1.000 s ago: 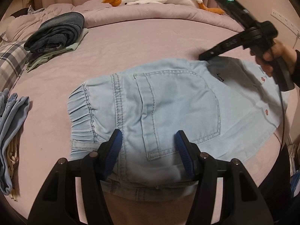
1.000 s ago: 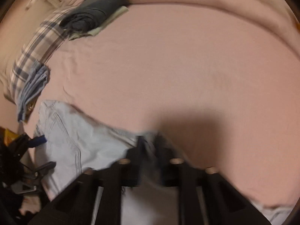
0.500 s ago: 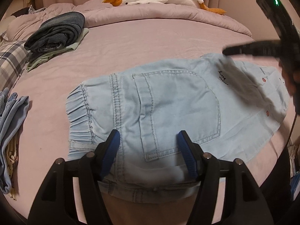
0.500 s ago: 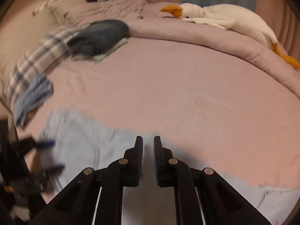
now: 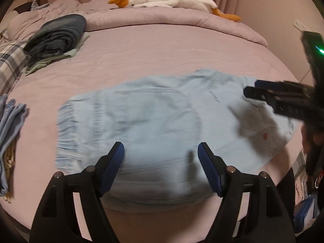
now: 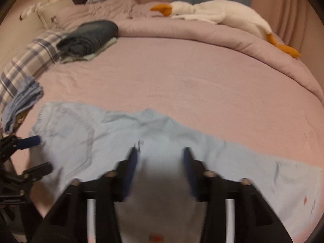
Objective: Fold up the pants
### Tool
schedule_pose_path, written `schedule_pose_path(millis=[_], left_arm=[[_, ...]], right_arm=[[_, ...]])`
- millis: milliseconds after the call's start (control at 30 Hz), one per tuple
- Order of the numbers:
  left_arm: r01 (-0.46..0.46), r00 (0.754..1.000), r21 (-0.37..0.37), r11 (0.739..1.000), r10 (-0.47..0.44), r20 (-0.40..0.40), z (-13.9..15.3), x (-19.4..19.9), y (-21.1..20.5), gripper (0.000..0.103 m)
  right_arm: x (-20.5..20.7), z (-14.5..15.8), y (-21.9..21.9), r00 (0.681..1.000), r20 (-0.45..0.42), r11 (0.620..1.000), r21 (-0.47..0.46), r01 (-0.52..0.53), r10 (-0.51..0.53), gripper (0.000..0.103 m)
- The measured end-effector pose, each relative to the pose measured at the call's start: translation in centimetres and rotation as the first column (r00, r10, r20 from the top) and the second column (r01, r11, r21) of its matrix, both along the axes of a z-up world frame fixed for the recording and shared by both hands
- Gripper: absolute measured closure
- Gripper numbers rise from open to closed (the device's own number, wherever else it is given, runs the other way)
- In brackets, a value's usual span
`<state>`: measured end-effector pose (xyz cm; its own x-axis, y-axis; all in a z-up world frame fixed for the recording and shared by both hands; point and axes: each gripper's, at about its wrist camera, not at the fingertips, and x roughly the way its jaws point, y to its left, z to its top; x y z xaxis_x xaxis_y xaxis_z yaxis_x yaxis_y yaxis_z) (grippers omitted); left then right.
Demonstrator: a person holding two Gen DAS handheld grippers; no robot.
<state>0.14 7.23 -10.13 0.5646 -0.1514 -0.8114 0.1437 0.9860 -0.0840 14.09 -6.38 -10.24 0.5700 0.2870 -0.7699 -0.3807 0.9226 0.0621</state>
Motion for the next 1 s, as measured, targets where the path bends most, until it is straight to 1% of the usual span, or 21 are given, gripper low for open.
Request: schedule_pose_path(millis=[67, 133, 233, 300, 333, 367, 400, 467, 500, 533, 600, 633, 667, 700, 733, 767, 800, 833, 900, 933, 1000], left_arm=[[-0.004, 1.0, 0.019, 1.0, 0.004, -0.028, -0.9, 0.1, -1.1, 0.028], [-0.018, 0.998, 0.031, 0.999, 0.019, -0.054, -2.1, 0.1, -1.6, 0.027], [0.01, 1.0, 0.11, 0.994, -0.008, -0.024, -2.9, -0.4, -2.5, 0.023], [0.015, 0.999, 0.118, 0.993, -0.011, -0.034, -2.9, -0.2, -2.5, 0.022], [0.013, 0.999, 0.114, 0.993, -0.008, -0.042, -2.8, -0.1, -2.4, 0.022], [0.01, 0.999, 0.104, 0.995, -0.004, -0.054, -2.6, 0.0, -2.2, 0.022], [0.008, 0.998, 0.093, 0.996, -0.002, -0.062, -2.5, 0.0, -2.0, 0.022], [-0.002, 0.997, 0.059, 0.998, 0.006, -0.075, -2.0, 0.1, -1.7, 0.022], [-0.006, 0.997, 0.042, 0.999, 0.009, -0.076, -1.7, 0.1, -1.6, 0.022], [-0.012, 0.997, 0.017, 1.0, 0.013, -0.074, -1.3, 0.1, -1.5, 0.022], [-0.013, 0.997, -0.006, 1.0, 0.012, -0.073, -0.9, 0.3, -2.1, 0.022], [-0.003, 0.997, -0.018, 1.0, 0.001, -0.073, -0.6, 0.4, -2.7, 0.022], [0.007, 0.997, -0.021, 1.0, -0.009, -0.071, -0.4, 0.4, -3.2, 0.022], [0.02, 0.997, -0.023, 1.0, -0.021, -0.069, -0.3, 0.4, -3.9, 0.022], [0.041, 0.997, -0.028, 0.999, -0.043, -0.067, -0.1, 0.5, -4.8, 0.022], [0.056, 0.996, -0.033, 0.998, -0.058, -0.066, 0.0, 0.6, -5.4, 0.022], [0.07, 0.995, -0.041, 0.997, -0.073, -0.067, 0.0, 0.6, -6.0, 0.022], [0.087, 0.993, -0.055, 0.995, -0.09, -0.071, 0.1, 0.8, -6.6, 0.022], [0.123, 0.988, -0.079, 0.989, -0.13, -0.082, 0.1, 1.2, -8.1, 0.022], [0.138, 0.986, -0.085, 0.987, -0.145, -0.085, 0.1, 1.3, -8.8, 0.022], [0.172, 0.979, -0.088, 0.981, -0.18, -0.095, 0.0, 1.8, -10.4, 0.022]], right_arm=[[-1.8, -0.2, -0.8, 1.0, 0.01, 1.0, 0.007, 0.023, -0.023, 0.052], [-2.7, -0.5, -1.3, 0.999, 0.012, 0.999, 0.001, 0.049, -0.049, 0.052], [-4.2, -2.1, -1.9, 0.997, -0.014, 0.997, -0.018, 0.069, -0.07, 0.052], [-4.6, -4.0, -2.3, 0.995, -0.071, 0.997, -0.046, 0.061, -0.064, 0.052], [-4.5, -5.2, -2.2, 0.995, -0.076, 0.997, -0.057, 0.055, -0.059, 0.051], [-4.7, -5.3, -2.4, 0.998, -0.038, 0.998, -0.045, 0.049, -0.051, 0.049], [-4.7, -5.2, -2.5, 0.999, -0.033, 0.998, -0.039, 0.042, -0.043, 0.049], [-4.2, -4.4, -3.5, 0.997, -0.068, 0.998, 0.028, 0.05, -0.048, 0.049], [-4.0, -3.9, -4.6, 0.995, -0.08, 0.994, 0.087, 0.061, -0.054, 0.049], [-3.9, -3.2, -6.3, 0.993, -0.082, 0.984, 0.148, 0.094, -0.083, 0.049], [-4.2, -2.2, -9.6, 0.986, -0.071, 0.959, 0.229, 0.166, -0.154, 0.049], [-4.5, -1.7, -12.1, 0.975, -0.072, 0.937, 0.271, 0.221, -0.209, 0.049], [-4.8, -1.6, -14.0, 0.963, -0.077, 0.918, 0.292, 0.268, -0.257, 0.049], [-5.3, -1.6, -16.3, 0.942, -0.085, 0.891, 0.308, 0.334, -0.324, 0.049], [-5.9, -1.8, -19.3, 0.908, -0.1, 0.848, 0.326, 0.417, -0.408, 0.049], [-6.6, -2.2, -21.4, 0.878, -0.116, 0.81, 0.345, 0.475, -0.465, 0.049], [-7.4, -2.7, -24.0, 0.837, -0.144, 0.755, 0.373, 0.54, -0.527, 0.049], [-8.4, -3.6, -27.0, 0.782, -0.188, 0.679, 0.404, 0.613, -0.594, 0.049], [-10.0, -5.1, -31.1, 0.689, -0.261, 0.554, 0.438, 0.708, -0.676, 0.049], [-11.0, -6.2, -33.6, 0.629, -0.299, 0.476, 0.449, 0.756, -0.718, 0.049], [-11.9, -7.1, -35.5, 0.574, -0.318, 0.412, 0.451, 0.792, -0.754, 0.049]])
